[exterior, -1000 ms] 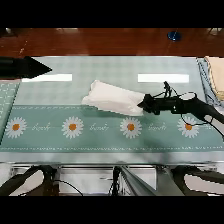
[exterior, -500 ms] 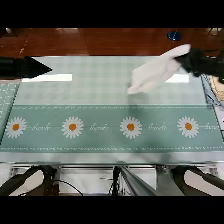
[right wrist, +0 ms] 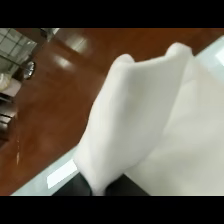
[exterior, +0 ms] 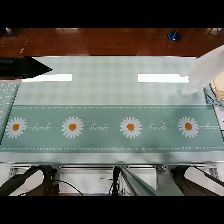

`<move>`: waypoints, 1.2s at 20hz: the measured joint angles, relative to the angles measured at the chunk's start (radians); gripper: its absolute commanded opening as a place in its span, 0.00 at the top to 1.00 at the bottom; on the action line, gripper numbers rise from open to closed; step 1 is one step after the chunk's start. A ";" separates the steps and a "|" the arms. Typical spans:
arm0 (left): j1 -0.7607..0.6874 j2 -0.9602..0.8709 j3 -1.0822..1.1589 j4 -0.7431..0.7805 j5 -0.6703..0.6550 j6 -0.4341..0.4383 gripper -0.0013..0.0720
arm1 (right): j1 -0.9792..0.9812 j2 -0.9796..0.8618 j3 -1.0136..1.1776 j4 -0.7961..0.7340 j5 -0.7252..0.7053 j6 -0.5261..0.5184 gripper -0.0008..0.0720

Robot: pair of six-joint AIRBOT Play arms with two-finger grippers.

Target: Fold the shirts.

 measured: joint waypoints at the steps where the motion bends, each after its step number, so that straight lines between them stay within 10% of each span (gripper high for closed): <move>1: 0.000 -0.001 0.000 0.001 0.000 0.000 0.34 | -0.017 0.000 0.003 -0.008 0.021 -0.005 0.95; 7: 0.000 -0.010 0.000 0.002 0.001 -0.003 0.34 | -0.067 0.014 0.010 -0.113 0.150 -0.011 0.95; 16: 0.000 -0.026 0.000 0.003 0.030 0.000 0.34 | -0.306 0.072 0.011 -0.894 0.629 0.093 0.95; 24: 0.000 -0.062 0.000 0.017 0.059 0.015 0.34 | -0.576 0.149 -0.123 -1.136 0.766 0.097 0.95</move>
